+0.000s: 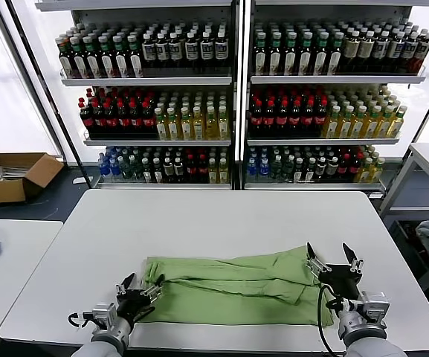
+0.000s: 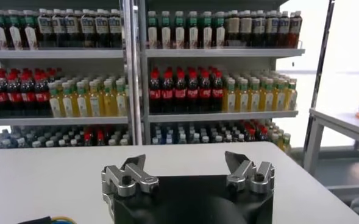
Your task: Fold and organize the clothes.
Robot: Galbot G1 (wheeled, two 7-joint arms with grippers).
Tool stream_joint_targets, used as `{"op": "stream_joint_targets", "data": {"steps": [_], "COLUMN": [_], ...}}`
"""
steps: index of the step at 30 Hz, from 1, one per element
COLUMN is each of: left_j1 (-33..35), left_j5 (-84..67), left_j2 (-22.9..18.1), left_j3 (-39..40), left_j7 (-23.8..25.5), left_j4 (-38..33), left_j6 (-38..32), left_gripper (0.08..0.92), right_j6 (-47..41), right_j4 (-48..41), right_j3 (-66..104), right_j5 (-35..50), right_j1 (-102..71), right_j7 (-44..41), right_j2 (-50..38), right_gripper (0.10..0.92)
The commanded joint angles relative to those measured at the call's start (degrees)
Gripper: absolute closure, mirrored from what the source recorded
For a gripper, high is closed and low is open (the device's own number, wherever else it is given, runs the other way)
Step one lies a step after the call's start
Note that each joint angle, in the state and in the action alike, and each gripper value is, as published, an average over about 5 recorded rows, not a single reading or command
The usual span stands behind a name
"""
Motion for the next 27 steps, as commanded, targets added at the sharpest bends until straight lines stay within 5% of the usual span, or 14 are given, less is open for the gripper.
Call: {"op": "stream_joint_targets", "data": {"steps": [1, 17, 21, 27], "left_j1": [0.60, 0.60, 0.53, 0.67], "left_j5": [-0.14, 2.49, 0.46, -6.49], "left_j2": [-0.43, 1.10, 6.02, 20.56], "left_j3": [0.67, -2.54, -9.66, -25.20], "left_j7": [1.28, 2.97, 3.29, 3.74], "left_j4": [1.19, -0.91, -2.45, 0.44], "left_j6": [-0.83, -2.95, -3.20, -3.24], "left_gripper": [0.287, 0.755, 0.862, 0.898], "right_j6": [0.05, -0.03, -0.09, -0.17], "right_j4": [-0.44, -1.49, -1.78, -2.16], "right_j3": [-0.30, -0.07, -0.16, -0.27], "right_j5": [-0.38, 0.29, 0.36, 0.50], "right_j1": [0.55, 1.76, 2.21, 2.69], "right_j7": [0.01, 0.16, 0.17, 0.29], "right_j2": [0.08, -0.40, -0.57, -0.45], "right_gripper": [0.203, 0.203, 0.203, 0.203]}}
